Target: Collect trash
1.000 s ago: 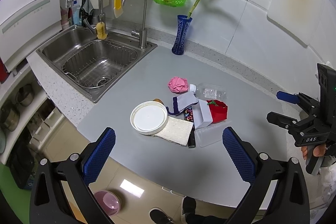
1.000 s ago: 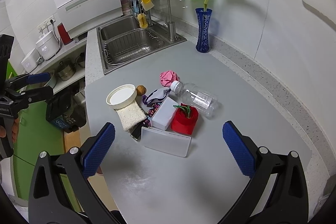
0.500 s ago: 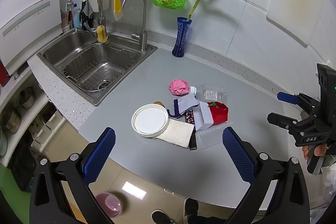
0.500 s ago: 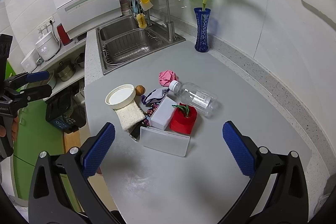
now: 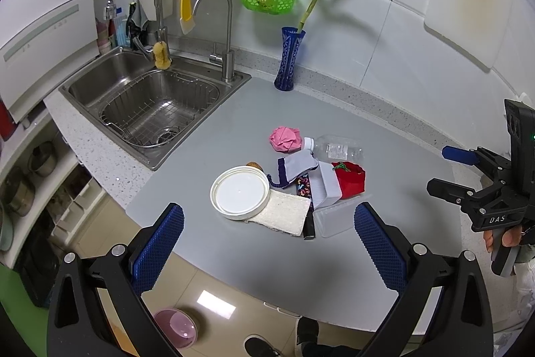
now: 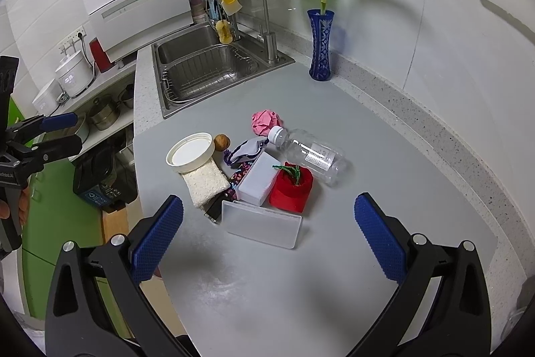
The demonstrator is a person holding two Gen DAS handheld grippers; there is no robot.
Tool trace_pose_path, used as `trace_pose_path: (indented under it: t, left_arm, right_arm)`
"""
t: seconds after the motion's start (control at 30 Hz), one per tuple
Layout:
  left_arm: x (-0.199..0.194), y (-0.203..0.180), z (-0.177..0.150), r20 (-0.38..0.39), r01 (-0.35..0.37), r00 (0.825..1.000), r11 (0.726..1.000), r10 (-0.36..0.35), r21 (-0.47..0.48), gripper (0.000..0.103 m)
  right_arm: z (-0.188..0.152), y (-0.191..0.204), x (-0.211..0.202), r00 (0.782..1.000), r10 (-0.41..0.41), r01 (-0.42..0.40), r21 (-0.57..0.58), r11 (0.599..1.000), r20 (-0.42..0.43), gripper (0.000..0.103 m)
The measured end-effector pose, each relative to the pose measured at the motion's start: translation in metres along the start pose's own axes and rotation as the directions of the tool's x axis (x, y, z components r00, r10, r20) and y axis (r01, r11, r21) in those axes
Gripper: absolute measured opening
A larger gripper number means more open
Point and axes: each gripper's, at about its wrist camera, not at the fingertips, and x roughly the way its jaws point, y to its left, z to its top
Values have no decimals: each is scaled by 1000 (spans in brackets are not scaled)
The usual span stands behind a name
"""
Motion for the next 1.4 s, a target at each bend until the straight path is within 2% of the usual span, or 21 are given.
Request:
trace_pose_path:
  t: [0.5,0.73,1.0,1.2,1.27,1.33,1.4]
  left_arm:
    - [2,0,0,2,3,1000,1000,-3,9,98]
    - [9,1,2,-10,14,1000,1000,-14,6,98]
    - [21,5,4,-33,14,999,1000,-14,2,98]
    - [29,11,3,-47,2,999,1000,-4,-24,98]
    - [31,14,3,-52,-3,999,999,1,-34,98]
    - [33,17,2,-58,-10,998,999,7,-44,98]
    - [35,20,0,-64,-15,998,998,12,-53,98]
  right_arm:
    - [-1,2,3,1000,-4,4,-6,1000,-1,100]
    - [2,-2,22,1000,-7,7,-9,1000,-30,100]
    - [5,-25,78,993,-15,14,-4,1000,-118,100]
    - [7,-38,129,975,-28,21,-34,999,-221,100]
    - [6,-41,144,967,-19,11,-34,999,-255,96]
    - [5,-44,154,958,2,-12,-31,999,-285,77]
    - [4,-44,162,952,18,-28,-28,999,-304,69]
